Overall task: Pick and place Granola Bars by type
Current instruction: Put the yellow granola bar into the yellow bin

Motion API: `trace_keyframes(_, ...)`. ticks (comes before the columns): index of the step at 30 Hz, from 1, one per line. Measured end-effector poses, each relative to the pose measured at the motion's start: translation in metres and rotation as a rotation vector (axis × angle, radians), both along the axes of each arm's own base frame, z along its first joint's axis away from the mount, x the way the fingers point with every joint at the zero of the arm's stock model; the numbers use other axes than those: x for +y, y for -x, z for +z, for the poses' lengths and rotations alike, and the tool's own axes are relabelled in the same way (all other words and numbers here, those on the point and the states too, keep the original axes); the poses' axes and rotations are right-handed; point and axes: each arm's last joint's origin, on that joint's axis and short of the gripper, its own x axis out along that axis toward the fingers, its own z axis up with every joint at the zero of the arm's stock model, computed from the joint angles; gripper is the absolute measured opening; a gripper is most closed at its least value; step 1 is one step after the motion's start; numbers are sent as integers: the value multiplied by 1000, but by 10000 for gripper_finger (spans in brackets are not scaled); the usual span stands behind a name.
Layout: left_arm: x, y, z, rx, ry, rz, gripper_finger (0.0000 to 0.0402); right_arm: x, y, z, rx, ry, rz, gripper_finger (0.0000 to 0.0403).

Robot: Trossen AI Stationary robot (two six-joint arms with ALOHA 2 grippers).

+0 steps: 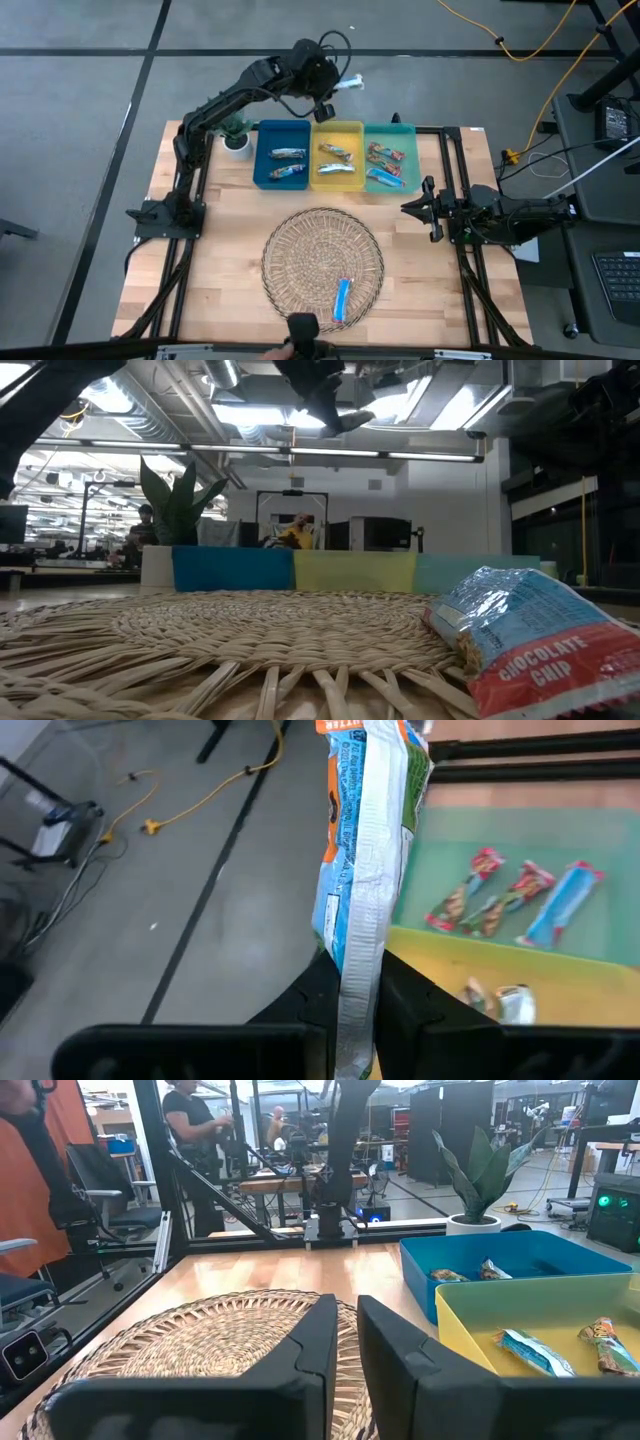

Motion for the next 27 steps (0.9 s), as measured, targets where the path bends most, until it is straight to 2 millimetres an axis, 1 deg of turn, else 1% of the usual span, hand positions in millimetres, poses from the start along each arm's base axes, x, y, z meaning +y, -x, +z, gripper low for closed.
trace_keyframes(4, 12, 2, -5, 17, -10, 3, 34, 0, 0, 0, 0, 0, 1, 49)
trace_keyframes(7, 20, -2, -14, 42, -6, -2, 35, 0, 0, 0, 0, 0, 1, 49)
trace_keyframes(16, 36, -23, -57, 119, 60, -23, 34, 0, 0, 0, 0, 0, 0, 49)
trace_keyframes(20, 40, -30, -74, 154, 101, -40, 35, 0, 0, 0, 0, 0, 0, 49)
trace_keyframes(27, 44, -40, -111, 252, 225, -65, 35, 0, 0, 0, 0, 0, 1, 49)
